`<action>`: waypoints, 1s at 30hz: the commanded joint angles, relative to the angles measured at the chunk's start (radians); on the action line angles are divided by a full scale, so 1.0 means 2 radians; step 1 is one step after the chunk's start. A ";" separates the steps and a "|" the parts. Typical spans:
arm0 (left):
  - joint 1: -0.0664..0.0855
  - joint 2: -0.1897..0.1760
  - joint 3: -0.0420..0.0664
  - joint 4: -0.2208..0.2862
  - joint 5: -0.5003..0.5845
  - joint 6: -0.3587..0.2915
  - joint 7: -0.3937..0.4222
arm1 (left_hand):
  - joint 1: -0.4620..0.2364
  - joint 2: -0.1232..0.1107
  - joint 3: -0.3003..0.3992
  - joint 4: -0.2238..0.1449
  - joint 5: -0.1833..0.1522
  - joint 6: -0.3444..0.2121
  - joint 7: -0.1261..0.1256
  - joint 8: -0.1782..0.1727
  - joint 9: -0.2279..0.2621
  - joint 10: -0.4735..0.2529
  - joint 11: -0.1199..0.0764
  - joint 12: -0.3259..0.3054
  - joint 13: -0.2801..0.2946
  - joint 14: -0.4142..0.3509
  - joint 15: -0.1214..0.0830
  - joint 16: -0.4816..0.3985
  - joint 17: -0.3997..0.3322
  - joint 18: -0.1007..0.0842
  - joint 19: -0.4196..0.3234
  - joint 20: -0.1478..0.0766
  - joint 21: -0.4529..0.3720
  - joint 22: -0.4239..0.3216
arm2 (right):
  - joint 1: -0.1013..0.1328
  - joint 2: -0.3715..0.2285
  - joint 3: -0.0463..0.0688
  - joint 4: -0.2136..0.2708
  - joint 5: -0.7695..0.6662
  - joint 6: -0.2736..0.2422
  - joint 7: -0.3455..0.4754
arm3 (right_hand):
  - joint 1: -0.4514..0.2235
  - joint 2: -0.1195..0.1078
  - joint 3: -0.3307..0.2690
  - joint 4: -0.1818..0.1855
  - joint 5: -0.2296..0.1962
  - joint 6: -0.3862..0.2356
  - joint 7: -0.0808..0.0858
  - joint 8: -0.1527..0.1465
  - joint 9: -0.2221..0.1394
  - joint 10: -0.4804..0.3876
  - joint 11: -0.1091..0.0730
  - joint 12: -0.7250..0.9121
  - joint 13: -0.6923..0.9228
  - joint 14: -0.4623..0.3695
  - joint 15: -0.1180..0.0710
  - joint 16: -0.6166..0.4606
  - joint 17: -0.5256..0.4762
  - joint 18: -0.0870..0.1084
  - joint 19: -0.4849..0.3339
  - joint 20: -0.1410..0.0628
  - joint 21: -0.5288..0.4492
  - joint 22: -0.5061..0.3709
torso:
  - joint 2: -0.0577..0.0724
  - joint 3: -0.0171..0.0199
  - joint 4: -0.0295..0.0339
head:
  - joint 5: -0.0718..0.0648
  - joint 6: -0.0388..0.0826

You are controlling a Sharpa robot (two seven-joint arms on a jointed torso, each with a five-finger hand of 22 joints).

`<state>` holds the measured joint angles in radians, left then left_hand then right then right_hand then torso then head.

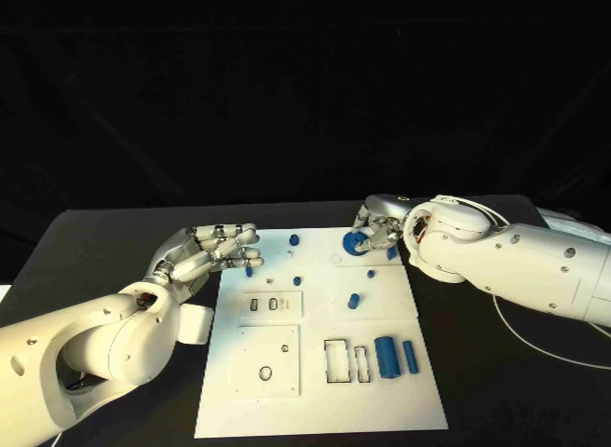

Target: Assemble the parts on the task board

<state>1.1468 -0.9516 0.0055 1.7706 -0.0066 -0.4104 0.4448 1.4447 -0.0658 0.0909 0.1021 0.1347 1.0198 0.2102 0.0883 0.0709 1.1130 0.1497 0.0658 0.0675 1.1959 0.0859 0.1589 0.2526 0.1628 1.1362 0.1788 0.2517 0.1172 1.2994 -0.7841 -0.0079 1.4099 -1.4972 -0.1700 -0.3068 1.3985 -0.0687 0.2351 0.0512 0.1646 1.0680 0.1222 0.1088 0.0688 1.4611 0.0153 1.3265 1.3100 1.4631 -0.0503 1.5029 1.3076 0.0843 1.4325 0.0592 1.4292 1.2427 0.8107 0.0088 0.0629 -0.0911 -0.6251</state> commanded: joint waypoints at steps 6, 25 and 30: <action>0.001 0.002 0.000 -0.001 -0.002 0.010 0.003 | 0.000 0.004 -0.001 -0.002 -0.003 -0.004 0.001 -0.003 0.000 -0.003 0.001 -0.002 0.001 -0.002 0.002 -0.002 0.001 0.007 0.002 0.004 -0.002 0.000 | -0.006 0.000 -0.002 0.027 -0.066 -0.069 0.010 | 0.006 0.009 0.020 -0.006 0.007 0.036 -0.014 0.010 0.013 0.003 -0.003 0.004 0.035 0.040 -0.005 0.003 0.050 -0.011 0.004 -0.006 0.007 0.010 | 0.000 0.0001 0.0004 | 0.001 0.001; 0.001 0.006 0.000 -0.004 0.004 0.011 0.002 | 0.000 0.004 -0.001 -0.002 -0.003 -0.004 0.001 -0.003 0.000 -0.003 0.001 -0.002 0.001 -0.002 0.002 -0.002 0.001 0.007 0.002 0.004 -0.002 0.000 | -0.007 0.067 -0.003 0.036 -0.056 -0.083 0.000 | -0.030 0.000 0.035 0.004 0.014 0.032 -0.012 -0.002 0.009 0.001 -0.001 -0.004 0.033 0.039 -0.004 0.002 0.047 -0.012 0.006 -0.005 0.009 0.014 | 0.000 -0.0009 0.0017 | 0.006 -0.001; 0.001 0.006 0.000 -0.004 0.004 0.011 0.002 | 0.000 0.004 -0.001 -0.002 -0.003 -0.004 0.001 -0.003 0.000 -0.003 0.001 -0.002 0.001 -0.002 0.002 -0.002 0.001 0.007 0.002 0.004 -0.002 0.000 | -0.012 0.089 -0.004 0.021 -0.053 -0.075 0.001 | -0.032 -0.001 0.036 0.004 0.014 0.031 -0.011 -0.004 0.009 0.000 -0.001 -0.007 0.032 0.039 -0.003 0.001 0.046 -0.012 0.006 -0.005 0.008 0.014 | 0.001 -0.0007 0.0010 | 0.006 -0.001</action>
<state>1.1468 -0.9415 0.0055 1.7617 -0.0028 -0.4083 0.4434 1.4446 -0.0658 0.0910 0.1021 0.1347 1.0198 0.2103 0.0883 0.0709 1.1130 0.1497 0.0658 0.0673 1.1959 0.0860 0.1589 0.2535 0.1627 1.1362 0.1788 0.2517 0.1174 1.2785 -0.6119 -0.0161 1.4582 -1.5984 -0.3284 -0.3009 1.3444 -0.0686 0.2836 0.0413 0.1877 1.0681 0.1222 0.1073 0.0676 1.4627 0.0136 1.3156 1.3080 1.4666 -0.0538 1.5047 1.3081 0.0688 1.4414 0.0503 1.4408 1.2698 0.8114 0.0074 0.0656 -0.0790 -0.6268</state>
